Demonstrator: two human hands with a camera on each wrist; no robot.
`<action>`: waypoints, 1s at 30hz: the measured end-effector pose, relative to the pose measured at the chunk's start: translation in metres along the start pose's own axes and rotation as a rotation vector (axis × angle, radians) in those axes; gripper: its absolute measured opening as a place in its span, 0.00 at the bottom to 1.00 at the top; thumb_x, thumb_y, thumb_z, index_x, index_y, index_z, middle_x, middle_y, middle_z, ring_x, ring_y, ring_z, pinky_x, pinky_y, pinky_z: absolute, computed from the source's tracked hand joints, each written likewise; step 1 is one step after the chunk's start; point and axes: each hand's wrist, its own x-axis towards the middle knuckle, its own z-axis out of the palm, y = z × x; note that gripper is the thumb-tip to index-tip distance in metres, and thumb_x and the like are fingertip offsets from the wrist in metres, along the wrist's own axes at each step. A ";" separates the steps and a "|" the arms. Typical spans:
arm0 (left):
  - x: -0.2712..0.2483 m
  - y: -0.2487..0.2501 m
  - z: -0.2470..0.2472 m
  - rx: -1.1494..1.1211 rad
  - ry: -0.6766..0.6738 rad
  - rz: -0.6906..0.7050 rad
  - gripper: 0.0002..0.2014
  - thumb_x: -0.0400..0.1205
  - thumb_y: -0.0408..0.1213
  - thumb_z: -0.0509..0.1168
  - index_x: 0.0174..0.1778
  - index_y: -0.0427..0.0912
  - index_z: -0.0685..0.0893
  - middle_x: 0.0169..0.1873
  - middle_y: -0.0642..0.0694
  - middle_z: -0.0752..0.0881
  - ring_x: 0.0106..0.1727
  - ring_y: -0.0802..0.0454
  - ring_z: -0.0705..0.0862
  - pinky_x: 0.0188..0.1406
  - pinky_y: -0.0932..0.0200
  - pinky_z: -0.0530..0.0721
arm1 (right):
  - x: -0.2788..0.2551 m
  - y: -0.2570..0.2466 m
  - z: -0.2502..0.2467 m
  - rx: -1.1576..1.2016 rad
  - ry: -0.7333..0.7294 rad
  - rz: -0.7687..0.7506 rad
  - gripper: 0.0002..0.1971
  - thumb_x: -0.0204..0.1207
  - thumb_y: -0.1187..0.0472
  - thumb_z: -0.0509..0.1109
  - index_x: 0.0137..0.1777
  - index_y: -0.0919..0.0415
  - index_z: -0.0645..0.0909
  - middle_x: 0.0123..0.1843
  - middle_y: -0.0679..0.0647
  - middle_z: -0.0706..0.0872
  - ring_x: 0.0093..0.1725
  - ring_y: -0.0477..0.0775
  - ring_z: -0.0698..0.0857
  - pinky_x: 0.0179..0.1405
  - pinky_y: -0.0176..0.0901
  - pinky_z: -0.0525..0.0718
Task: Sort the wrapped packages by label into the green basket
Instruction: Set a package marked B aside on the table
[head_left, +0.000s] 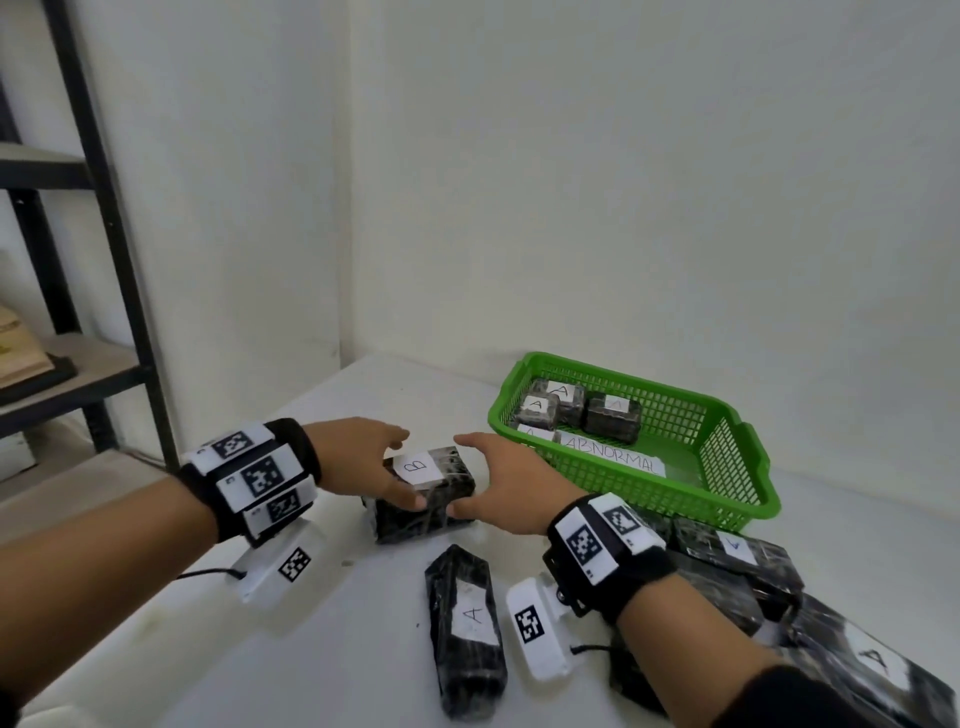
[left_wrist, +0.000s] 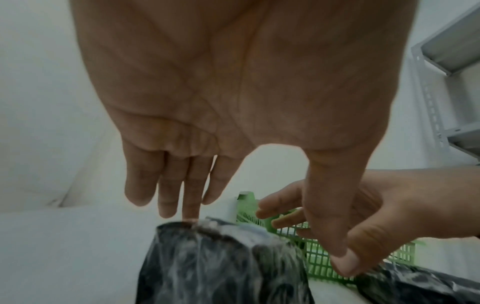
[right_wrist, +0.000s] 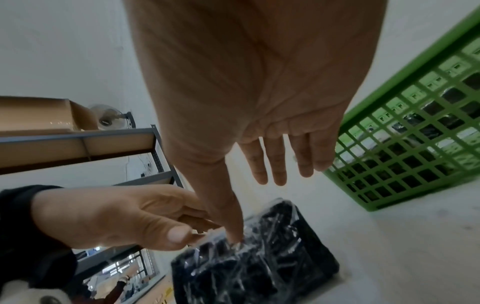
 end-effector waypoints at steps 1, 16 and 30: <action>0.000 -0.002 0.003 -0.003 -0.004 0.000 0.51 0.75 0.65 0.71 0.88 0.44 0.57 0.85 0.51 0.67 0.84 0.51 0.67 0.82 0.56 0.64 | 0.004 0.000 0.003 -0.004 -0.014 0.005 0.45 0.78 0.49 0.80 0.90 0.53 0.60 0.89 0.53 0.66 0.87 0.56 0.67 0.82 0.48 0.68; 0.007 -0.036 0.020 -0.573 0.167 0.115 0.37 0.63 0.42 0.86 0.69 0.54 0.82 0.57 0.57 0.90 0.58 0.59 0.88 0.66 0.54 0.85 | 0.024 0.022 0.013 0.264 0.078 0.027 0.50 0.68 0.47 0.88 0.88 0.52 0.67 0.82 0.49 0.76 0.76 0.53 0.80 0.75 0.46 0.81; 0.019 0.061 0.033 -1.161 0.278 0.377 0.29 0.66 0.32 0.81 0.66 0.42 0.86 0.53 0.47 0.94 0.54 0.52 0.92 0.48 0.65 0.88 | -0.054 0.074 -0.017 0.946 0.418 0.044 0.42 0.53 0.47 0.93 0.71 0.47 0.84 0.67 0.46 0.91 0.67 0.46 0.90 0.68 0.46 0.88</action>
